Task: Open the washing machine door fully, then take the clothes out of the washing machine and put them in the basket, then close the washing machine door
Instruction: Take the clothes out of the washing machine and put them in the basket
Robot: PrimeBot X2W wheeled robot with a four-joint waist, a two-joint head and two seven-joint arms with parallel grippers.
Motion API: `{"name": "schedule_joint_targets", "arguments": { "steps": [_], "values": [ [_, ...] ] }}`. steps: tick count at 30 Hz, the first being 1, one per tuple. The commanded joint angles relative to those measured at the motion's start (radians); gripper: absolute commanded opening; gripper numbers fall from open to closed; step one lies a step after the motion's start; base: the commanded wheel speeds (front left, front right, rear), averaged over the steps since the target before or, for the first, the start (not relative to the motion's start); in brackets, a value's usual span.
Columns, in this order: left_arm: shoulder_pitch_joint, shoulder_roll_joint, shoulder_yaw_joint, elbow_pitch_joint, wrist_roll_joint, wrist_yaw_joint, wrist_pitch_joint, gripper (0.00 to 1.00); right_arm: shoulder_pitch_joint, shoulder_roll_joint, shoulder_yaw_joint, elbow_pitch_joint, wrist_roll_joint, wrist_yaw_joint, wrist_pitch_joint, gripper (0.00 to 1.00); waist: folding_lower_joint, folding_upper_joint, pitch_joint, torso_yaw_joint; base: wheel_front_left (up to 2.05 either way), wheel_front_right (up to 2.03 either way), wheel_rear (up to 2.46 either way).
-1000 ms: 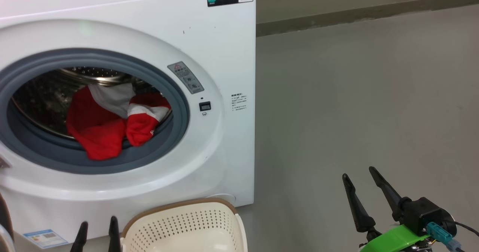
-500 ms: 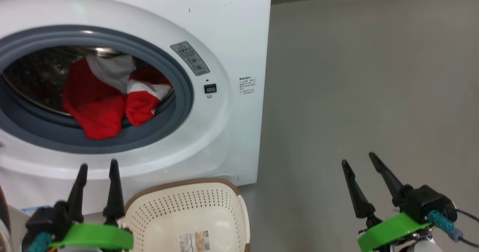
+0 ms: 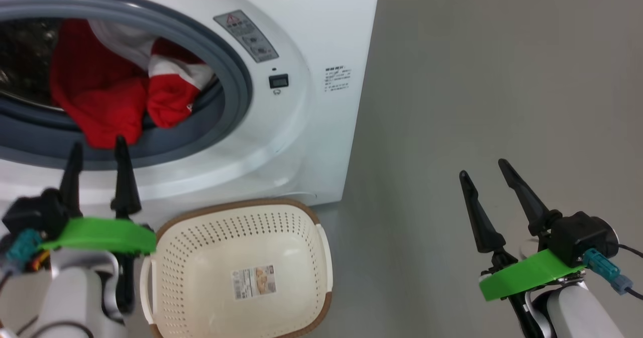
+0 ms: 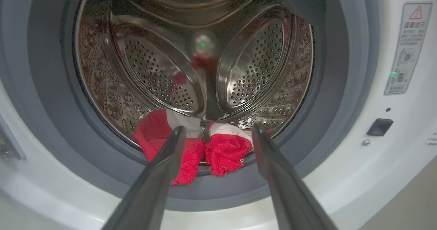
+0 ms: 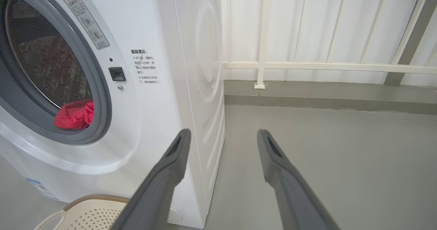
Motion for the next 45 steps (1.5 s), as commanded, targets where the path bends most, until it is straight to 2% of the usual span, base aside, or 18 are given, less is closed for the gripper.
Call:
{"name": "schedule_joint_targets", "arguments": {
  "steps": [1,10,28,35,45],
  "values": [
    [-0.051,0.035,0.033,-0.008,0.002,0.003,-0.012,1.0,-0.03,-0.014,0.022,-0.031,0.01,0.005,-0.006,1.0,0.0,-0.0001,0.048,-0.003,0.0,0.0,0.0],
    [-0.258,0.081,0.033,0.165,0.006,0.011,-0.012,1.0,-0.062,-0.012,0.019,-0.044,0.011,0.005,-0.006,1.0,0.0,-0.0001,0.139,-0.014,0.0,0.0,0.0],
    [-0.54,0.186,-0.003,0.516,0.043,0.068,0.052,1.0,-0.103,-0.002,0.048,-0.042,0.025,0.005,-0.006,1.0,0.0,-0.0001,0.245,-0.056,0.0,0.0,0.0],
    [-0.608,0.248,-0.069,0.628,0.122,0.121,0.105,1.0,-0.115,-0.003,0.058,-0.041,0.025,0.005,-0.006,1.0,0.0,-0.0001,0.265,-0.069,0.0,0.0,0.0],
    [-0.654,0.276,-0.111,0.718,0.149,0.131,0.156,1.0,-0.117,0.0,0.073,-0.037,0.028,0.005,-0.006,1.0,0.0,-0.0001,0.281,-0.081,0.0,0.0,0.0]
  ]
}}
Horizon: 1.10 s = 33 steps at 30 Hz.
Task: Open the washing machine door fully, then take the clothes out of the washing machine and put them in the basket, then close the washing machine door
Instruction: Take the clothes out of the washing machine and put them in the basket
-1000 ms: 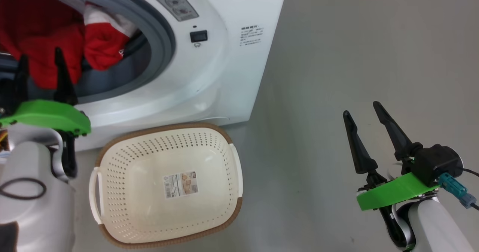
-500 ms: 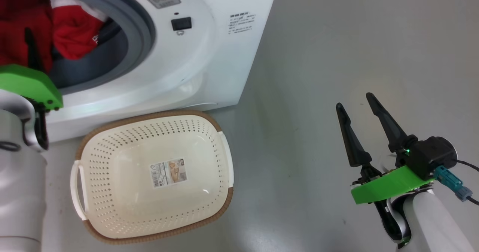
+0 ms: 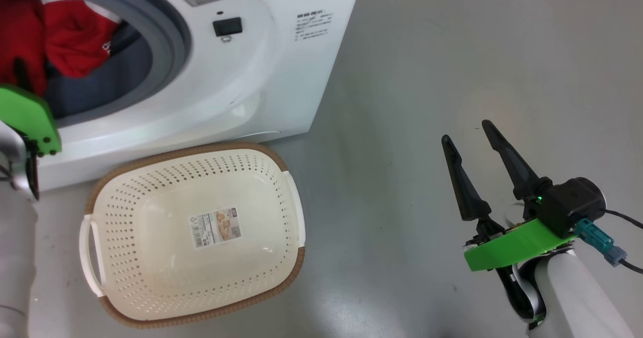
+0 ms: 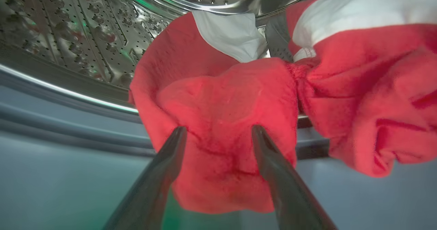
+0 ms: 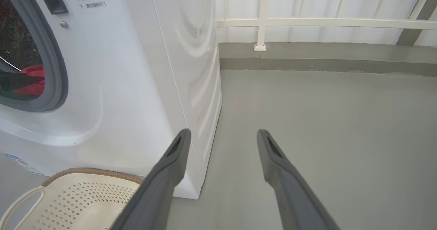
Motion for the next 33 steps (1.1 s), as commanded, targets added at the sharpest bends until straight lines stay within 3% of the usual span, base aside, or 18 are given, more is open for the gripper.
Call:
{"name": "schedule_joint_targets", "arguments": {
  "steps": [1,6,7,9,10,18,33],
  "values": [
    [-0.013,0.062,0.012,-0.009,0.009,0.006,0.005,1.0,0.0,-0.001,0.019,-0.019,0.012,0.005,-0.006,1.0,0.0,0.0,0.002,-0.003,0.0,0.0,0.0],
    [-0.029,0.077,-0.001,0.025,0.01,0.003,0.033,1.0,-0.006,0.001,0.021,-0.02,0.015,0.005,-0.006,1.0,0.0,0.0,0.012,-0.012,0.0,0.0,0.0],
    [-0.031,0.079,-0.003,0.03,0.01,0.0,0.036,0.91,-0.008,0.001,0.021,-0.019,0.015,0.005,-0.006,1.0,0.0,0.0,0.013,-0.013,0.0,0.0,0.0],
    [-0.034,0.084,-0.007,0.04,0.009,-0.003,0.043,0.05,-0.011,0.003,0.02,-0.021,0.016,0.005,-0.006,1.0,0.0,0.0,0.017,-0.017,0.0,0.0,0.0],
    [-0.036,0.085,-0.007,0.044,0.007,-0.005,0.046,0.0,-0.013,0.004,0.019,-0.022,0.017,0.005,-0.006,1.0,0.0,0.0,0.019,-0.018,0.0,0.0,0.0],
    [-0.043,0.08,-0.013,0.055,-0.011,-0.018,0.031,0.0,-0.024,0.008,0.018,-0.021,0.021,0.005,-0.006,1.0,0.0,0.0,0.03,-0.018,0.0,0.0,0.0],
    [0.012,0.062,0.023,-0.03,-0.08,-0.019,-0.158,0.0,-0.017,0.011,0.017,-0.004,0.025,0.005,-0.006,1.0,0.0,0.0,-0.025,0.001,0.0,0.0,0.0]
  ]
}}
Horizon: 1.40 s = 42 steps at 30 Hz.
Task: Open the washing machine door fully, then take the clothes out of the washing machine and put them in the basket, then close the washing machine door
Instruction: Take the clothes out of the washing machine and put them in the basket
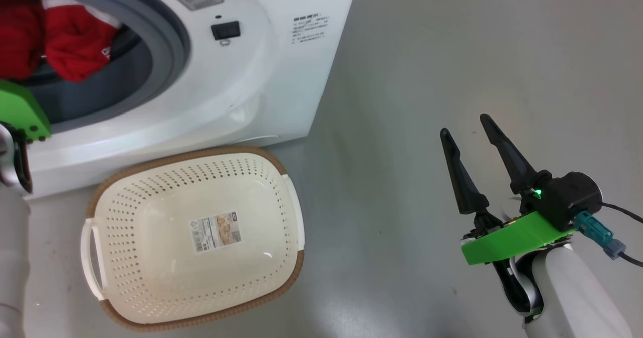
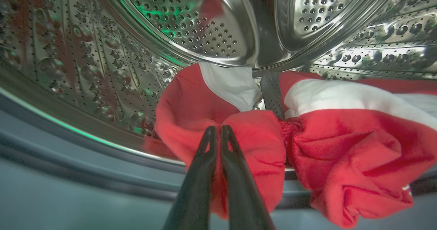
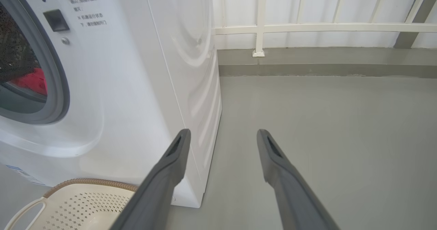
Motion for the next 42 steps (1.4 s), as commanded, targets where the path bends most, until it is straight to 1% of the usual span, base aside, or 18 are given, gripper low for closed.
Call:
{"name": "schedule_joint_targets", "arguments": {
  "steps": [1,6,13,20,28,35,42],
  "values": [
    [0.034,0.048,0.022,-0.03,-0.008,-0.002,-0.013,0.0,0.006,0.0,0.016,-0.019,0.006,0.005,-0.006,1.0,0.0,-0.0001,-0.012,0.004,0.0,0.0,0.0],
    [0.09,0.043,0.044,-0.113,-0.031,-0.003,-0.026,0.0,0.02,-0.006,0.012,-0.016,0.004,0.005,-0.006,1.0,0.0,-0.0001,-0.047,0.013,0.0,0.0,0.0],
    [0.222,0.036,0.079,-0.339,-0.039,0.005,-0.027,0.0,0.036,-0.012,0.009,-0.014,0.004,0.005,-0.006,1.0,0.0,-0.0001,-0.1,0.022,0.0,0.0,0.0],
    [0.367,0.005,0.104,-0.536,-0.044,0.012,-0.028,0.0,0.059,-0.009,0.012,-0.004,0.006,0.005,-0.006,1.0,0.0,-0.0001,-0.163,0.031,0.0,0.0,0.0],
    [0.514,-0.033,0.112,-0.706,-0.055,0.028,-0.028,0.0,0.093,-0.012,0.009,0.01,0.009,0.005,-0.006,1.0,0.0,-0.0001,-0.248,0.05,0.0,0.0,0.0],
    [0.625,-0.041,0.097,-0.862,-0.047,0.044,0.009,0.0,0.122,-0.014,0.015,0.023,0.009,0.005,-0.006,1.0,0.0,-0.0001,-0.323,0.064,0.0,0.0,0.0],
    [0.71,-0.047,0.086,-1.079,-0.036,0.075,0.073,0.0,0.151,-0.018,0.026,0.031,0.008,0.005,-0.006,1.0,0.0,-0.0001,-0.381,0.075,0.0,0.0,0.0]
  ]
}}
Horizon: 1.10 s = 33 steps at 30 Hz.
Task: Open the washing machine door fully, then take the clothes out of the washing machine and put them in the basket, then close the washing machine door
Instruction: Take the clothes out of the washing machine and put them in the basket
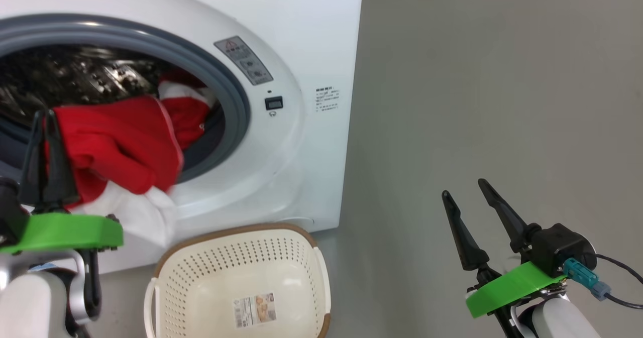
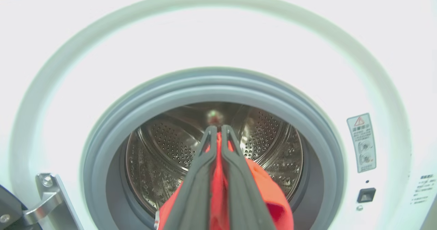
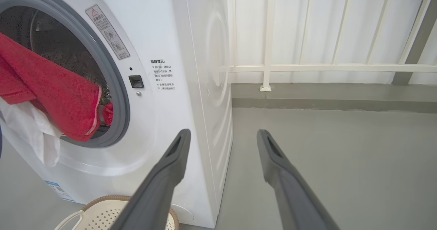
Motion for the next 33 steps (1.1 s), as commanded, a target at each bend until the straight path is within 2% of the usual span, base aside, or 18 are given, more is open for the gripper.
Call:
{"name": "schedule_joint_targets", "arguments": {
  "steps": [1,10,16,24,33],
  "values": [
    [0.008,0.033,0.027,-0.082,0.018,0.013,0.013,0.0,0.001,-0.008,0.024,-0.02,0.002,0.005,-0.006,1.0,0.0,0.0,-0.033,0.01,0.0,0.0,0.0],
    [0.087,0.028,0.005,-0.294,0.031,0.036,0.095,0.0,0.015,-0.012,0.032,-0.019,0.005,0.005,-0.006,1.0,0.0,0.0,-0.061,0.005,0.0,0.0,0.0],
    [0.16,-0.015,-0.033,-0.328,0.012,0.042,0.119,0.0,0.012,-0.011,0.034,-0.028,0.007,0.005,-0.006,1.0,0.0,0.0,-0.037,-0.006,0.0,0.0,0.0],
    [0.223,-0.083,-0.081,-0.229,-0.012,0.051,0.097,0.0,-0.008,-0.009,0.026,-0.034,0.008,0.005,-0.006,1.0,0.0,0.0,0.018,-0.02,0.0,0.0,0.0],
    [0.168,-0.113,-0.099,0.07,-0.093,-0.007,0.069,0.0,-0.041,-0.004,0.032,-0.042,0.009,0.005,-0.006,1.0,0.0,0.0,0.088,-0.034,0.0,0.0,0.0]
  ]
}}
